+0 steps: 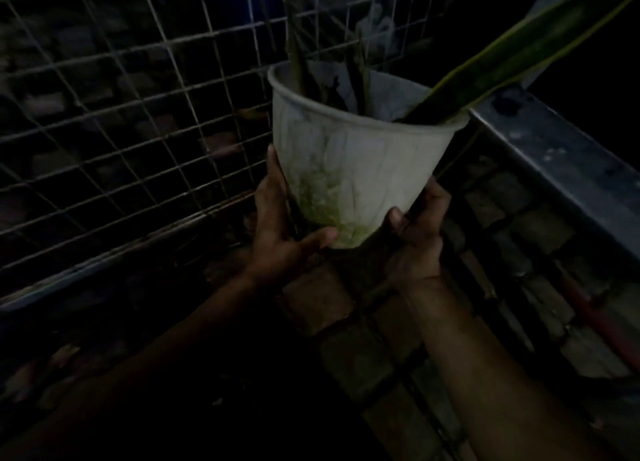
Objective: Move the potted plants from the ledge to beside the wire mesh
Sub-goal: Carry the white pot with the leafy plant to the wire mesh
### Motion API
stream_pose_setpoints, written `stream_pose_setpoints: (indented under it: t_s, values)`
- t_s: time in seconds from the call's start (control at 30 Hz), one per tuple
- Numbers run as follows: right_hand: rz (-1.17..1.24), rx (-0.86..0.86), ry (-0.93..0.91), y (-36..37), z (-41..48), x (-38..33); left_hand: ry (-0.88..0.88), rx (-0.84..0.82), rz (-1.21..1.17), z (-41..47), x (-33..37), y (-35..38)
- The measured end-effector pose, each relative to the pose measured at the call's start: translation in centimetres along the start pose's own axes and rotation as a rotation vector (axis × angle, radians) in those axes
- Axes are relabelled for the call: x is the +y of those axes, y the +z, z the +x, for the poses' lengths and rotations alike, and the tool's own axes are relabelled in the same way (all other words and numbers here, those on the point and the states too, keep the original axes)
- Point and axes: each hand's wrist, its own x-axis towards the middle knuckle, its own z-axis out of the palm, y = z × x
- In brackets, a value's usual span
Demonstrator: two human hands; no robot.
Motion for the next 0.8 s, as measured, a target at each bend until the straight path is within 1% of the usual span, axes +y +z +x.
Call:
stream_pose_setpoints:
  t_s: [0.1,0.13,0.17,0.23,0.3,0.37,0.4,0.43,0.47,0.57,0.63,0.7,0.73,0.8]
  values:
    - [-0.026,-0.032,-0.004,-1.2,0.3,1.7,0.024,-0.054,0.090,-0.3,-1.9,-0.4]
    - [-0.051,-0.043,-0.003,-1.5,0.3,1.9,0.045,-0.045,0.136,-0.2,-1.9,-0.7]
    - [-0.057,-0.065,0.017,-1.7,0.7,2.2,0.070,-0.051,0.191,-0.2,-2.3,-1.1]
    - [-0.074,-0.085,0.053,-1.4,0.7,2.2,0.064,-0.082,0.278,-0.7,-2.5,-1.7]
    - [-0.084,-0.088,0.088,-1.7,0.3,2.7,0.065,-0.124,0.352,-1.4,-2.7,-2.3]
    - [-0.114,-0.098,0.114,-2.3,-0.4,3.4,0.102,-0.163,0.417,-2.1,-3.0,-2.7]
    - [-0.135,-0.097,0.112,-2.5,-0.8,3.6,0.138,-0.167,0.500,-2.6,-3.2,-2.9]
    - [-0.137,-0.082,0.105,-2.5,-1.1,3.6,0.121,-0.147,0.510,-3.2,-3.3,-2.7]
    - [-0.158,-0.074,0.099,-2.6,-1.3,3.7,0.060,-0.085,0.467,-3.7,-2.9,-2.6]
    - [-0.109,-0.099,0.101,-2.2,-1.6,2.8,0.133,-0.045,0.448,-5.5,-1.9,-2.0]
    - [-0.058,-0.099,0.100,-1.6,-1.2,2.1,0.054,-0.059,0.337,-5.7,-1.3,-1.6]
    - [-0.030,-0.145,0.100,-0.7,-0.9,1.7,-0.030,-0.047,0.209,-5.7,-1.1,-1.5]
    - [-0.019,-0.144,0.112,-0.3,-1.0,1.4,-0.043,-0.039,0.153,-5.6,-0.7,-1.6]
    - [-0.032,-0.081,0.123,0.3,-1.4,0.7,-0.025,-0.017,0.071,-5.7,0.0,-1.6]
